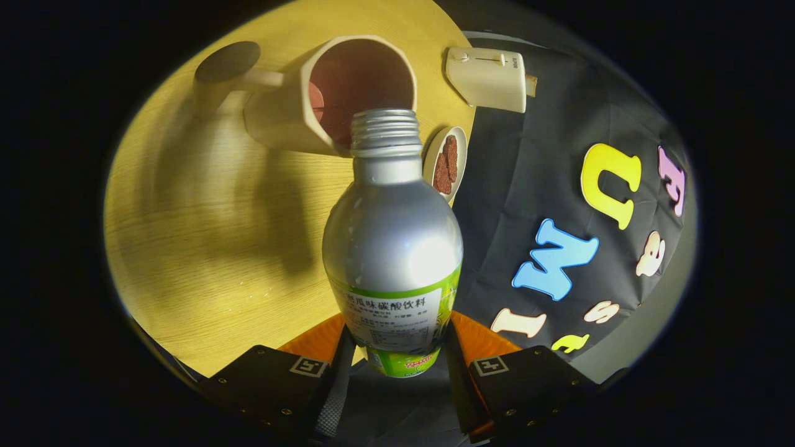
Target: Take the bottle from table, then pour the juice into the cup, finally place the bottle on the coaster
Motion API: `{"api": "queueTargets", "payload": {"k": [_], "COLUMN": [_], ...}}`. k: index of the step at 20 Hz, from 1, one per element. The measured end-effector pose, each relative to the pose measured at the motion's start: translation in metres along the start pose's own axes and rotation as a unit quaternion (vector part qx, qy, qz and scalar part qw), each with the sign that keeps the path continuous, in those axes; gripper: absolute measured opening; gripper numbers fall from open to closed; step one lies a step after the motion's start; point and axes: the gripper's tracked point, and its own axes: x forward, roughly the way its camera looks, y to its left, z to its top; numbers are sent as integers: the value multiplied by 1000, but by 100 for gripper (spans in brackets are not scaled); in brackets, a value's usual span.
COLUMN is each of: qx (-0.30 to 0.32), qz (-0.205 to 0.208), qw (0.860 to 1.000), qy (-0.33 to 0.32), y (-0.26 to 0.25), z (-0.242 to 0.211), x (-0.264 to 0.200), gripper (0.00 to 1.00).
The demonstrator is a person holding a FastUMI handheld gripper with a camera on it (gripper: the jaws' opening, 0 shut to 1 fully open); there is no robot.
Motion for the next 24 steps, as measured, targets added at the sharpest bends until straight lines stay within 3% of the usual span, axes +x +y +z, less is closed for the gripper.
{"api": "queueTargets", "payload": {"k": [24], "qx": [-79], "qz": [-5], "qw": [997], "qy": [22], "y": [-26], "z": [-4], "x": [3], "gripper": [70]}}
